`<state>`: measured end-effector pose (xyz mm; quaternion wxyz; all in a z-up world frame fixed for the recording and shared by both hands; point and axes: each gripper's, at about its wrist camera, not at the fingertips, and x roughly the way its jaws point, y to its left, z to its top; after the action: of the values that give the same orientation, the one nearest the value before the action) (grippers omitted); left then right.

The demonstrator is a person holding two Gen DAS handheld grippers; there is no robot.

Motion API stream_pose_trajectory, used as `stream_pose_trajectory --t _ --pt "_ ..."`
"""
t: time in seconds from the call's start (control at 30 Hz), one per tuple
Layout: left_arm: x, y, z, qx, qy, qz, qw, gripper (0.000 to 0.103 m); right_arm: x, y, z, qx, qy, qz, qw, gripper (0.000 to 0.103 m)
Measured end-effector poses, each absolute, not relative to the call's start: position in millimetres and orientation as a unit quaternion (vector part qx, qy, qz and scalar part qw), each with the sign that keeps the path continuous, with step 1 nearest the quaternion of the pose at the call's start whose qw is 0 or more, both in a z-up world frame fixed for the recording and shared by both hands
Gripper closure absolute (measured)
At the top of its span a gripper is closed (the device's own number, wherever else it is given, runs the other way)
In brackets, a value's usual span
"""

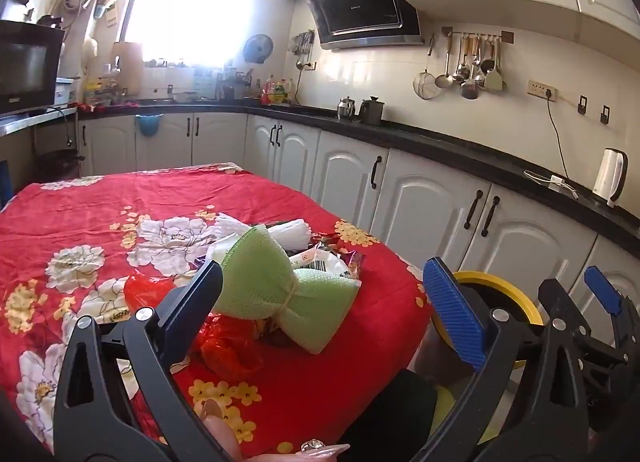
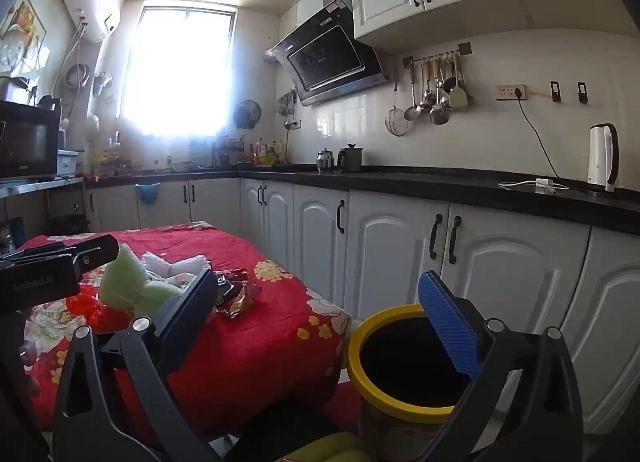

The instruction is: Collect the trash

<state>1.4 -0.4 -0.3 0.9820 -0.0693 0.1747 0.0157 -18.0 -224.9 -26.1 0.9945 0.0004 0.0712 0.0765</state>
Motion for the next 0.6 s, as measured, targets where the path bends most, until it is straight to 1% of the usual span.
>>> stream_pose_trajectory --t 0.6 --pt "-1.2 0.0 1.2 -0.070 0.171 0.012 0.983 0.011 -21.0 -226.0 -23.4 0.002 0.072 0.068 0.995 0.005"
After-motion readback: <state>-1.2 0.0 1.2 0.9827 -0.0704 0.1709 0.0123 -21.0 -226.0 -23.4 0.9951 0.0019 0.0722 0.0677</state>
